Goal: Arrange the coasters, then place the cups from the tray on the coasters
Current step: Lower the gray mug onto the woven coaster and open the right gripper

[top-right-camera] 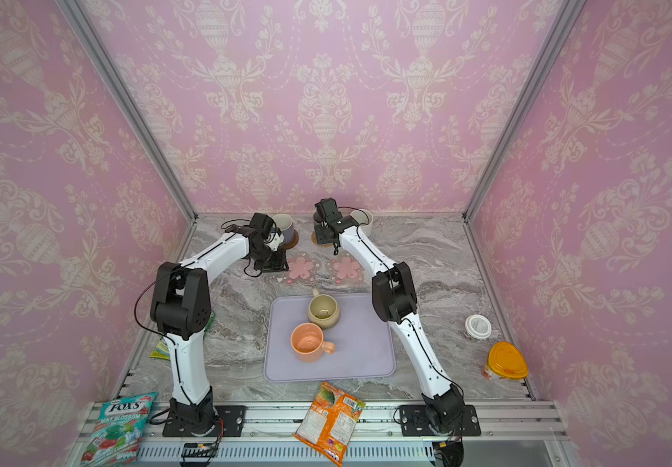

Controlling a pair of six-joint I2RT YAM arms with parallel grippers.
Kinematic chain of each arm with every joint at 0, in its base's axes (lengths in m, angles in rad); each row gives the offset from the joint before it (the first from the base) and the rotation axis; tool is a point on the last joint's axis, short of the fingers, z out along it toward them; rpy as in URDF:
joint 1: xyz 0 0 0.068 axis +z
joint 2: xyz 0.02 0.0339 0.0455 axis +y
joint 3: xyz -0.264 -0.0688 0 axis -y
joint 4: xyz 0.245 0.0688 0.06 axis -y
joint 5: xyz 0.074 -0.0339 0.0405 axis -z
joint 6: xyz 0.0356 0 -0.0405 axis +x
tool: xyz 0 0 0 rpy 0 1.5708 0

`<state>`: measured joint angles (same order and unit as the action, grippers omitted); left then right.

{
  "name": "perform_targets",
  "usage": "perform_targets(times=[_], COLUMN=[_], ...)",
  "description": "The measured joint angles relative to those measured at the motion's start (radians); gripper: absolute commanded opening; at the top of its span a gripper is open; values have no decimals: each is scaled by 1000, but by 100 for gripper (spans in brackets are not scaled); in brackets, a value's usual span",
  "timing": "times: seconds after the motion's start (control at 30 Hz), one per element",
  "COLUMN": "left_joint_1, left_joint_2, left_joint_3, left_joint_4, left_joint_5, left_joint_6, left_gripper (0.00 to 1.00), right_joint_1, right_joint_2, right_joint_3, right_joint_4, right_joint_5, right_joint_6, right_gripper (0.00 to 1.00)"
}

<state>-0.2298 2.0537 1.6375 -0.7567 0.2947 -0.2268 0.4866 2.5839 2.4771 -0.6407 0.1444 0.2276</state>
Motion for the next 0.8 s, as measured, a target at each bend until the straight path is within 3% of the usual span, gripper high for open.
perform_targets(times=[0.47,0.8], left_joint_1=[0,0], left_joint_2=[-4,-181], left_joint_3=[0,-130], left_joint_4=[-2,-8], left_joint_5=[11,6], left_joint_6=[-8,-12], left_gripper=[34,34], right_joint_1=[0,0], right_joint_2=[-31,-404], right_joint_3=[-30,-364], right_joint_4=[-27,13], right_joint_5=[0,19], right_joint_6=[4,5], right_gripper=[34,37])
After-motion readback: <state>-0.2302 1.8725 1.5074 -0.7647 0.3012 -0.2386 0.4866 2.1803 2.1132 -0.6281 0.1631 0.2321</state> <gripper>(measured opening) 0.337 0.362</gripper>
